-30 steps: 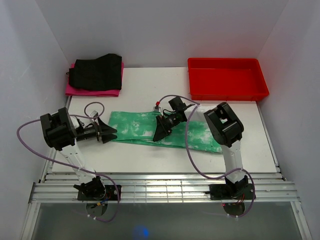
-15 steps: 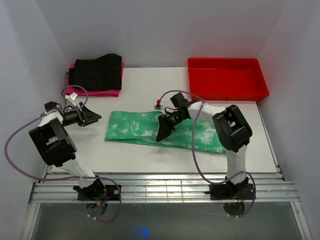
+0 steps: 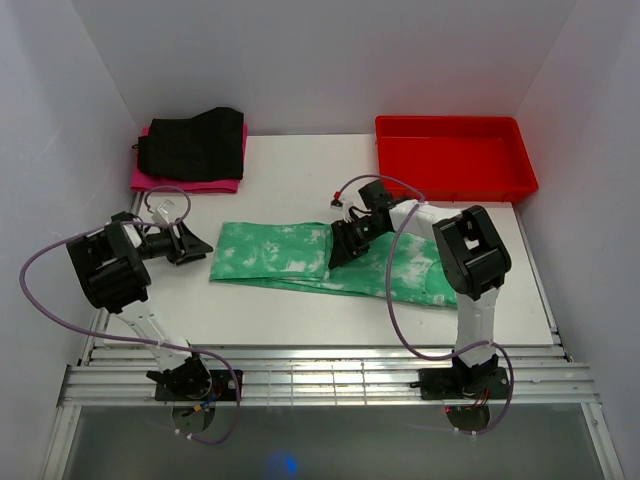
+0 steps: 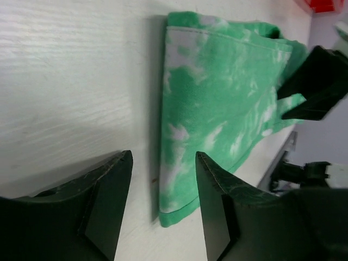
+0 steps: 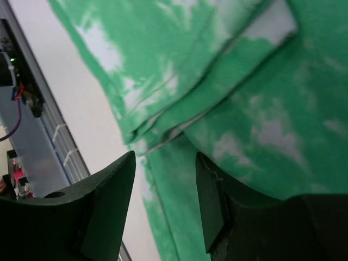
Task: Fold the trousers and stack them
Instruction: Fold the trousers
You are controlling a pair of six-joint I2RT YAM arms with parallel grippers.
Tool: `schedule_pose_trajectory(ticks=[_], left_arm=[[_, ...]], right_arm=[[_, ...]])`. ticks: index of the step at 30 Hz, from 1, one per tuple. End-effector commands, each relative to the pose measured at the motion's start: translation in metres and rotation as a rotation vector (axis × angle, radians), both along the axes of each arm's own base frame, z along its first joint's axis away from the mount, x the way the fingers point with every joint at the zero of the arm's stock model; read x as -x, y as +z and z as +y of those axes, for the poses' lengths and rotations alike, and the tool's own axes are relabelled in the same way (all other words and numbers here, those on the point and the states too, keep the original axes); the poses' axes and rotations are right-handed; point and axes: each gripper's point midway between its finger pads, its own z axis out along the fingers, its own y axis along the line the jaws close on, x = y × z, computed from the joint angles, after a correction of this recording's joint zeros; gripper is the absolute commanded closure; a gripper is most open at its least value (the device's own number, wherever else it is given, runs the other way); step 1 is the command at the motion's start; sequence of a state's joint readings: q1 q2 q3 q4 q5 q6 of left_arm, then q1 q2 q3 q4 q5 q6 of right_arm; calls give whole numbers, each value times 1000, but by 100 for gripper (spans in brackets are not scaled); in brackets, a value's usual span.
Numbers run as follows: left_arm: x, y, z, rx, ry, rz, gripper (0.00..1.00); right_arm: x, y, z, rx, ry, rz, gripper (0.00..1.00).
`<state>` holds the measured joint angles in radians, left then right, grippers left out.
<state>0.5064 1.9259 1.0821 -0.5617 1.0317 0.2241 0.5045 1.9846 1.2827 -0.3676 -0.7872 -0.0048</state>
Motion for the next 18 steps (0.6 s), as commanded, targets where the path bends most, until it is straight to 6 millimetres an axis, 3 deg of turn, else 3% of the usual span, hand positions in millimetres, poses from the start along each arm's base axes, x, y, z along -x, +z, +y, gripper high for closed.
schedule_pose_trajectory(ticks=[1,5,9,13,18], left_arm=[[5,-18,-8,2,1,18,37],[8,-38,-19,12,2,49,30],[10,-48,-32,55,-9,76,32],[8,-44,-37,109,-13,75,47],[5,-14,-35,142,-9,13,71]], right_arm=[[-19,-22,-1,91,-50,-8,46],[-15,-48,-8,154,-53,37,50],[-14,-61,-13,192,-60,55,52],[-15,-67,-15,202,-40,36,53],[-15,-71,-13,200,-23,40,55]])
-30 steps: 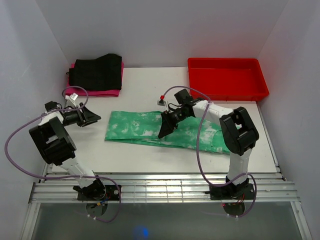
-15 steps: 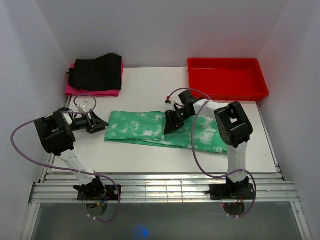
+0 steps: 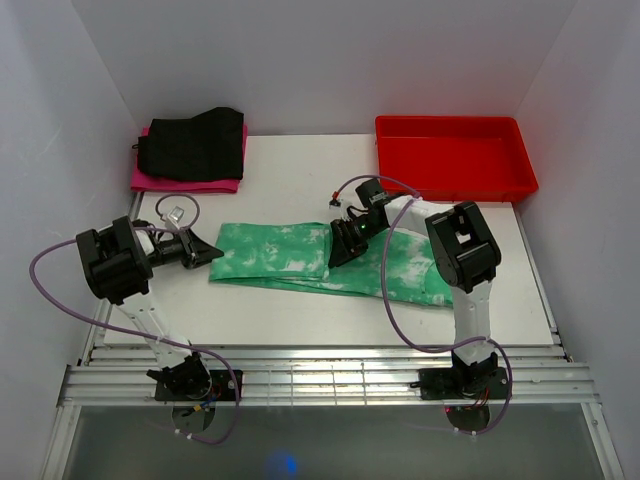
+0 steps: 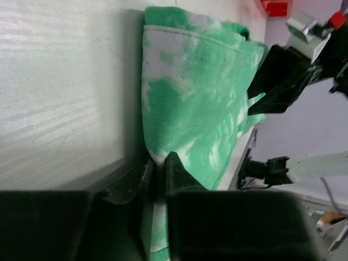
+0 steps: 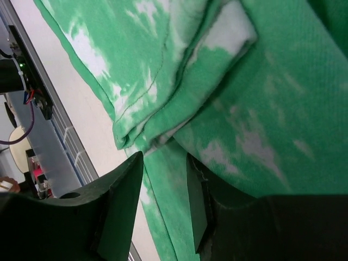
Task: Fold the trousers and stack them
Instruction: Fold the trousers
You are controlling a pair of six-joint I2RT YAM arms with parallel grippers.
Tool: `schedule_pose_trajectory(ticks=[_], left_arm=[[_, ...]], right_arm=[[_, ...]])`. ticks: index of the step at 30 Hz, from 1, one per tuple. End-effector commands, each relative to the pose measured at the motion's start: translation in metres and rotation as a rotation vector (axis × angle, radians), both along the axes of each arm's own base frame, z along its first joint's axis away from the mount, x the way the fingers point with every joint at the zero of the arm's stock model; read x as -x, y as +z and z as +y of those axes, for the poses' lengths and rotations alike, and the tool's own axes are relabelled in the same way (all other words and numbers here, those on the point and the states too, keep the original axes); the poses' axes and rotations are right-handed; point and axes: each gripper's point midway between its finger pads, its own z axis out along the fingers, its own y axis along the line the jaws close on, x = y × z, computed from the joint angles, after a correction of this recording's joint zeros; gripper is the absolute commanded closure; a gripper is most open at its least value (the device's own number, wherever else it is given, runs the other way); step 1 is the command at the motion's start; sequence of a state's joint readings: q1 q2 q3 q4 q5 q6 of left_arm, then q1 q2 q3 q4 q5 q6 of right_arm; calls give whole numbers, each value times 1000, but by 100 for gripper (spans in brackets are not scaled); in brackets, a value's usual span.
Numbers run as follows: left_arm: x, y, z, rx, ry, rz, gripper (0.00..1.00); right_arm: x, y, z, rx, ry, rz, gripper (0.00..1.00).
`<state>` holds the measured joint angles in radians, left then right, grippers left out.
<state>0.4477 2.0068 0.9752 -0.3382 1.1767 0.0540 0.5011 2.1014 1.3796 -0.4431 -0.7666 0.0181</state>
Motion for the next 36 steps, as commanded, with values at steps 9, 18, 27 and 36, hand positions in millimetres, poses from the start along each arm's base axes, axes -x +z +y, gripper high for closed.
schedule_pose_trajectory(ticks=[9,18,27,36], left_arm=[[-7,111,19,-142,71,-130,100],[-8,178,-3,-518,149,-166,100],[-25,243,-13,-702,292,-315,100],[-26,262,-30,-750,280,-349,100]], right_arm=[[-6,-26,21,24,67,-112,63],[-24,-9,87,-80,63,-160,60],[-62,69,32,-110,-18,-306,61],[-51,62,49,-194,-16,-214,67]])
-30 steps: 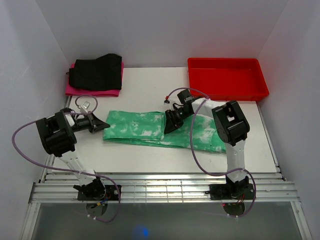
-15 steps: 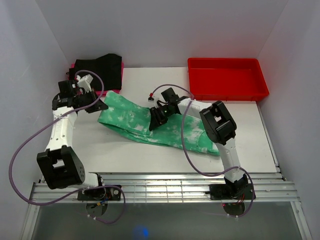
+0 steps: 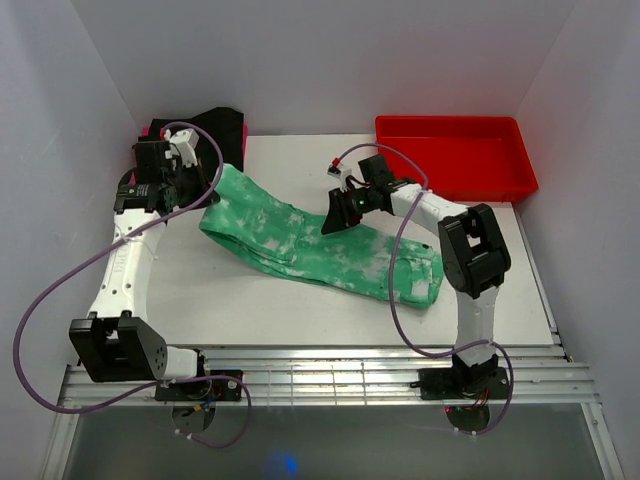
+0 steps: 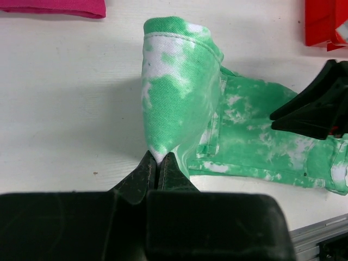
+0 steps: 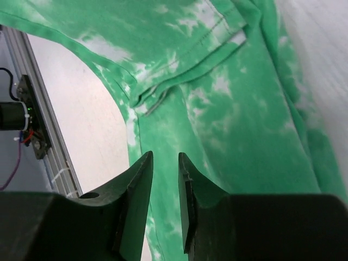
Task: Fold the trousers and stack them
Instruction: Fold the trousers
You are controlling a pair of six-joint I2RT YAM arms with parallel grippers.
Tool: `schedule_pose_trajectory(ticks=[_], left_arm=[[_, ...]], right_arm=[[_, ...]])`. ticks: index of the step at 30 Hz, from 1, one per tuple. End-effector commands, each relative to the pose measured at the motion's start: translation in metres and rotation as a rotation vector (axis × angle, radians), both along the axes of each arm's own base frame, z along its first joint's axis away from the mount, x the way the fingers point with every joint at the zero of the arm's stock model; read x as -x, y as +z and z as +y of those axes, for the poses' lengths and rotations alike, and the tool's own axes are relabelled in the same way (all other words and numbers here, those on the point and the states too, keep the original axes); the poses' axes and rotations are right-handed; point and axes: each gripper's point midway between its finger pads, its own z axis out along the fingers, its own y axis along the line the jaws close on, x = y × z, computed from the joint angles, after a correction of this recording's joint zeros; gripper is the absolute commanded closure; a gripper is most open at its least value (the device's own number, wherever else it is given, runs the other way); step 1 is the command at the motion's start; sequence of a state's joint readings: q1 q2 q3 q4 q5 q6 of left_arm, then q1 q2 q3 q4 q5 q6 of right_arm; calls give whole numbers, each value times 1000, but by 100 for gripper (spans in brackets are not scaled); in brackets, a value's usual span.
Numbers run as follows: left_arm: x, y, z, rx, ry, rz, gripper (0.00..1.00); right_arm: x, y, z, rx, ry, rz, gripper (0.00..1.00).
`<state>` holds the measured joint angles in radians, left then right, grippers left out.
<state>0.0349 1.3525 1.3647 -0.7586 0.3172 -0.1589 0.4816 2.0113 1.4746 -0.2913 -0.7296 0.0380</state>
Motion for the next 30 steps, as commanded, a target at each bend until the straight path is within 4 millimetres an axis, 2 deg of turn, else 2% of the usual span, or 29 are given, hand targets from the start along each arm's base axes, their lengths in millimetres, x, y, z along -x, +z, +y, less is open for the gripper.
schedule_pose_trajectory(ticks=[1,2,4,5,7,8,10,11,15,18,19,20,22,23,24,25,26,27,28,29,30], left_arm=[[-2,38,5,-33,50,-96,100],[-2,43,5,-33,51,-107,100],[0,47,5,-26,56,-106,100],[2,56,-11,-15,9,-121,100],[4,61,-18,-3,-4,-122,100],[5,64,-25,5,-25,-124,100],[7,68,-35,15,-48,-126,100],[9,69,-44,26,-64,-123,100],[20,61,-68,61,-104,-76,100],[28,55,-90,85,-128,-45,100],[29,52,-95,91,-128,-36,100],[32,49,-105,95,-143,-23,100],[33,46,-112,110,-138,-14,100],[37,43,-118,112,-150,-8,100],[37,43,-120,114,-149,-13,100],[36,44,-123,118,-151,-25,100],[37,44,-127,119,-156,-27,100],[36,44,-128,118,-155,-26,100],[35,44,-130,119,-156,-25,100],[36,45,-134,117,-162,-27,100],[35,45,-136,114,-163,-27,100]], right_arm=[[10,-8,36,-81,42,91,69],[5,-11,49,-110,24,105,71],[1,-14,62,-143,6,124,71],[-6,-21,69,-160,-11,112,75],[2,-31,84,-155,-23,165,78],[5,-45,88,-133,-26,182,80],[7,-51,101,-129,-23,168,82],[6,-64,104,-118,-32,186,85],[3,-61,124,-143,-9,169,89],[1,-42,124,-171,7,154,87],[4,-40,117,-163,6,168,85],[4,-23,111,-174,22,141,80],[-7,-11,85,-158,11,126,78],[0,-3,67,-117,42,107,78],[-9,-1,46,-92,27,77,78],[-10,1,33,-59,33,31,77],[-3,3,11,24,27,15,76],[-8,3,-8,66,66,-71,76],[-7,5,-22,96,61,-76,76],[-3,21,-35,95,58,-93,75],[3,18,-63,122,31,-32,73]])
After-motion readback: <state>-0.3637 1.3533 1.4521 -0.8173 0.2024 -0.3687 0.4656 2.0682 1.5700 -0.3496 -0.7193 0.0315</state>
